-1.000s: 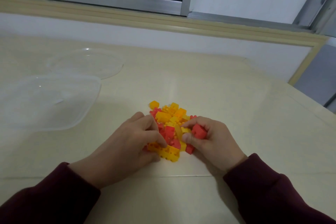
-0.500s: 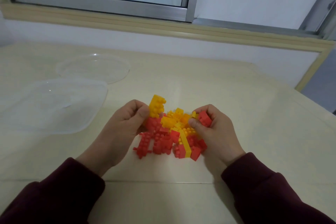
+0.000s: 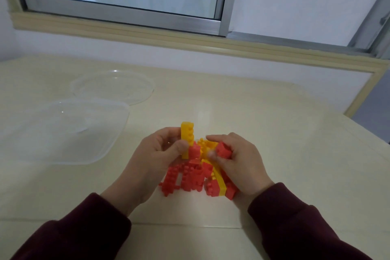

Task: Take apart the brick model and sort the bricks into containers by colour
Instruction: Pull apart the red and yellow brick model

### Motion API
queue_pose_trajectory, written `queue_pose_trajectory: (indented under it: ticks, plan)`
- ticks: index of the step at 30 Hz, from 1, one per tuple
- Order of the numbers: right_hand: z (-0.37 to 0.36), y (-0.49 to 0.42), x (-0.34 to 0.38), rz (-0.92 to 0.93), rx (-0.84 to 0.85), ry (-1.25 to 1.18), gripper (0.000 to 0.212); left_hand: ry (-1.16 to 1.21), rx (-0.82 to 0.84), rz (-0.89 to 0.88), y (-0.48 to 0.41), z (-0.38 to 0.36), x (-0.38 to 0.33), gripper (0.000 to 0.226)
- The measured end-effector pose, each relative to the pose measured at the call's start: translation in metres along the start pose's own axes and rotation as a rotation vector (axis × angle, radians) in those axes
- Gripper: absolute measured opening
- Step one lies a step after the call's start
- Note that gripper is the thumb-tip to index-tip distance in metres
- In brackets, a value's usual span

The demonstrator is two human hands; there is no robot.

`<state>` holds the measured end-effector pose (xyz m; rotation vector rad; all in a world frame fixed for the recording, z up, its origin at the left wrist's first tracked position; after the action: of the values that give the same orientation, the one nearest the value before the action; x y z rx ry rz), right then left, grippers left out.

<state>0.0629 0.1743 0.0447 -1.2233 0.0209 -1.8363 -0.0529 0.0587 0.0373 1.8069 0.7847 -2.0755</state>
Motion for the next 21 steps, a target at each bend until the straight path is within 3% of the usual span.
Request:
queue_pose_trajectory:
  ticks: [3, 6, 10, 17, 21]
  plan:
    - [0.005, 0.008, 0.015, -0.032, -0.056, -0.269, 0.027, 0.011, 0.004, -0.020, 0.000, -0.003, -0.001, 0.018]
    - [-0.009, 0.016, 0.023, -0.131, 0.028, -0.548, 0.026, 0.030, 0.020, -0.044, 0.000, -0.008, -0.003, 0.024]
    - [-0.008, 0.018, 0.032, -0.106, 0.043, -0.483, 0.024, -0.066, -0.005, -0.136, 0.003, -0.012, -0.013, 0.019]
    - [-0.005, 0.015, 0.030, -0.129, 0.134, -0.576, 0.017, -0.241, 0.033, -0.176, 0.002, -0.013, -0.019, 0.024]
    - [0.017, 0.012, 0.008, -0.209, -0.019, -0.617, 0.020, -0.568, -0.010, -0.209, -0.002, -0.006, -0.013, 0.037]
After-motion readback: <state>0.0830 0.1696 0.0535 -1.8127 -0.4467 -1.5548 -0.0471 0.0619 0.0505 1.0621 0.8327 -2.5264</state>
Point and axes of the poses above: each hand's wrist, its own y-axis away from the middle knuckle, its own z-axis out of the back of the hand, x = y × z, the point moved 9 cm from there along -y, towards the middle knuckle, and after that the axes turned 11 degrees about -y, right-handed, at the moved point
